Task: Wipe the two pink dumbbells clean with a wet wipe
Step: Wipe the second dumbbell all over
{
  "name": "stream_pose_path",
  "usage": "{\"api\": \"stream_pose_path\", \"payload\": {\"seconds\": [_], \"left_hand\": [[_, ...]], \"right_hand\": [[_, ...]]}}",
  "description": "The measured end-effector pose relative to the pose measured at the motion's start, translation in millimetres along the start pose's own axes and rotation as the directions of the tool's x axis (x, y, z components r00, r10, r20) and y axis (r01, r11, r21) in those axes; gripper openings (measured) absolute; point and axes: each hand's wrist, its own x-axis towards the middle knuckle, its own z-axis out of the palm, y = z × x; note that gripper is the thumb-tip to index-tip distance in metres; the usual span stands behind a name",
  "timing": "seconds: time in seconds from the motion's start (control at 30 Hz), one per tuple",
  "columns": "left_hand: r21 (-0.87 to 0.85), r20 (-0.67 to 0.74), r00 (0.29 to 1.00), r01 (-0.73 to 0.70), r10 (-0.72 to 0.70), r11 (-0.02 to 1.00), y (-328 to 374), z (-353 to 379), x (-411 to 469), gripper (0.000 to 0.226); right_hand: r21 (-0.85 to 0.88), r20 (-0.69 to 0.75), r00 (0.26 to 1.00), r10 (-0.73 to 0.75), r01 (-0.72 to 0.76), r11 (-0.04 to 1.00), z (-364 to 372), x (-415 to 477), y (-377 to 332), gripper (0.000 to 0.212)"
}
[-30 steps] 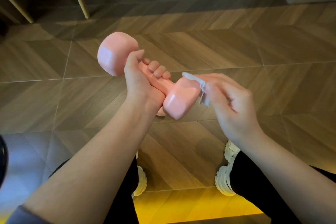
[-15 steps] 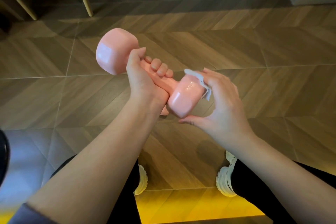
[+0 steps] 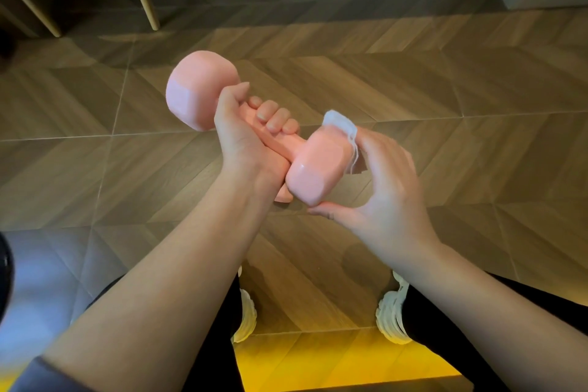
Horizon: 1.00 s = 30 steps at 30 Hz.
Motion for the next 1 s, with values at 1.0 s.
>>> {"api": "stream_pose_path", "payload": {"seconds": [1.0], "left_hand": [[0.605, 0.136, 0.971, 0.074, -0.194, 0.792, -12, -6, -9, 0.036]], "right_hand": [[0.079, 0.430, 0.899, -0.085, 0.056, 0.995, -3, -1, 21, 0.054]]}}
